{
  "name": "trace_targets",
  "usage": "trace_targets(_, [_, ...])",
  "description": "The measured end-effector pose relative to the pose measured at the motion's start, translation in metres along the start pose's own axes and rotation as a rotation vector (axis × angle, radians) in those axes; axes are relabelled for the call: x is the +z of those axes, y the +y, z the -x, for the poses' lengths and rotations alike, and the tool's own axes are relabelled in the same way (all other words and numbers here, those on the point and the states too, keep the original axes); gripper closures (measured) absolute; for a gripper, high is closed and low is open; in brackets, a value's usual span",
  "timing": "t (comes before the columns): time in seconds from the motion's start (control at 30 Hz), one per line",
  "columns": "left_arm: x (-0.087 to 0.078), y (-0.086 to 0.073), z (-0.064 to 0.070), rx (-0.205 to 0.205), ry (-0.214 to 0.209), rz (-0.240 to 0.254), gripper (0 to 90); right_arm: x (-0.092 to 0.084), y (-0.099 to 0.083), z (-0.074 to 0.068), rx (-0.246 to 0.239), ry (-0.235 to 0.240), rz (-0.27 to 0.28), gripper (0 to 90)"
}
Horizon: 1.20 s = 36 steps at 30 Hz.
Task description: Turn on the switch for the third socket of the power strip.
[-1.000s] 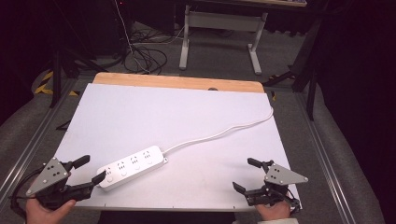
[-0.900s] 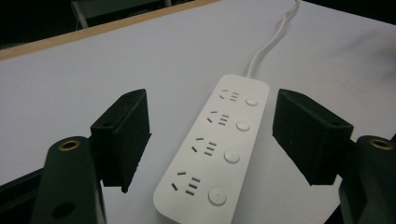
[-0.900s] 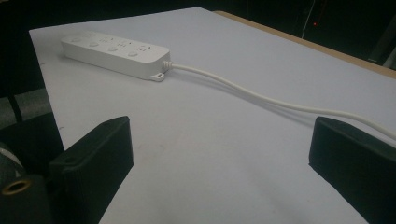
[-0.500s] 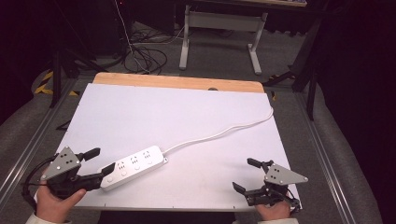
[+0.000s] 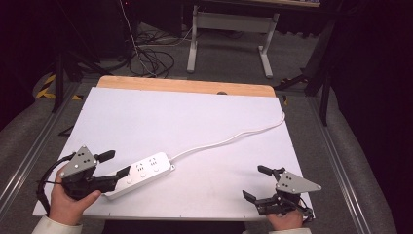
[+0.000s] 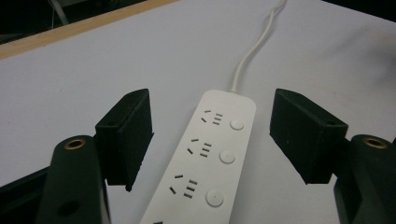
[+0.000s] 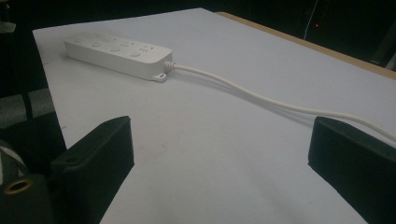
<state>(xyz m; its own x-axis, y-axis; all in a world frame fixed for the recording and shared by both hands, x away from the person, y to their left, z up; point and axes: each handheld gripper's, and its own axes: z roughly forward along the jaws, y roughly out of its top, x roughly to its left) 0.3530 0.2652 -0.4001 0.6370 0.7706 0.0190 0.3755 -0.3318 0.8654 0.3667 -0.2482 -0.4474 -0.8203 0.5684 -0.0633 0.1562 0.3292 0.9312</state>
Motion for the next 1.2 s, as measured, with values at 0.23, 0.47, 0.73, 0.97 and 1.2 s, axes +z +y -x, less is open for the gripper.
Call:
trace_targets(0.23, [0.011,0.006,0.001,0.001,-0.019,-0.023,30.2,0.0,-0.001,0.001,0.003,0.006,-0.002,7.2])
trace_targets(0.47, [0.021,0.011,0.003,0.01,-0.047,-0.055,30.4,0.0,0.0,0.0,-0.001,0.003,0.005,7.8])
trace_targets(0.73, [0.023,0.011,0.001,-0.005,-0.09,-0.085,33.6,-0.001,0.0,0.0,0.0,0.002,0.002,7.9])
trace_targets(0.97, [0.021,0.014,0.003,0.044,-0.057,-0.131,38.8,-0.001,0.0,0.0,0.001,0.001,0.004,8.0])
trace_targets(1.2, [0.019,0.016,0.0,0.053,-0.07,-0.203,46.6,0.0,-0.001,0.0,0.001,0.001,0.001,8.0])
